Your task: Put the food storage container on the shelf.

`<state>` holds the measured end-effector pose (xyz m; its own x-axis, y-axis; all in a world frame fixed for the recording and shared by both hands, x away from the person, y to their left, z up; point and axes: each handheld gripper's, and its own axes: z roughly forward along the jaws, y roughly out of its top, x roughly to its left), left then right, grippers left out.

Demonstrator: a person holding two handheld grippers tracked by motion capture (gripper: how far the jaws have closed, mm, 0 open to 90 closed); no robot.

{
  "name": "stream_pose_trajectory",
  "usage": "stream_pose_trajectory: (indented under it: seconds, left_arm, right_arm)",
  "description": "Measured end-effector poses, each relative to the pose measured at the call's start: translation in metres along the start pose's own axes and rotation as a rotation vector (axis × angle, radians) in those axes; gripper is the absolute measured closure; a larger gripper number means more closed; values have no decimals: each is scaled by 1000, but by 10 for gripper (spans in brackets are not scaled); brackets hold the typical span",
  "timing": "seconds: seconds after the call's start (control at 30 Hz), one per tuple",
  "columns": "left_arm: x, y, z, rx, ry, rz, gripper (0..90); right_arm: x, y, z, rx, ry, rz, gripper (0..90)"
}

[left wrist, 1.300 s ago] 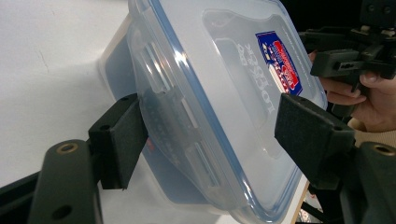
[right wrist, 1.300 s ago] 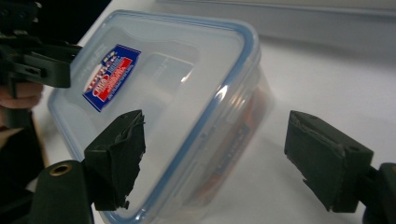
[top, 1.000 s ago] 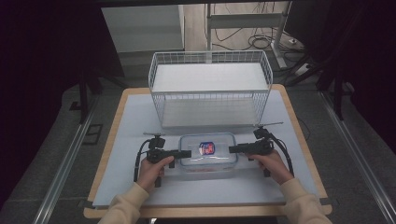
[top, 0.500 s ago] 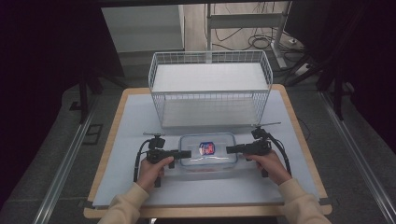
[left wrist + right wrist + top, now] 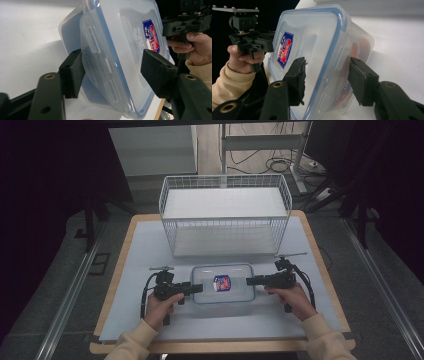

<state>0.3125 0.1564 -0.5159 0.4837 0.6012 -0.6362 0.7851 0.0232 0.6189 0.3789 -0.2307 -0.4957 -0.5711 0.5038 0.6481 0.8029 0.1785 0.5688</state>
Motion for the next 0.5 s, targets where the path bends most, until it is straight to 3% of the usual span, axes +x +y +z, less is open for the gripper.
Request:
stream_pose_trajectory:
  seconds: [0.37,0.5]
  left_arm:
    - [-8,-6,-5,-23,19,43,418]
    - [-9,-6,-6,-28,17,39,430]
  right_arm:
    - [11,-10,-5,-35,-25,-58,520]
    - [14,-12,-7,-41,-33,-69,526]
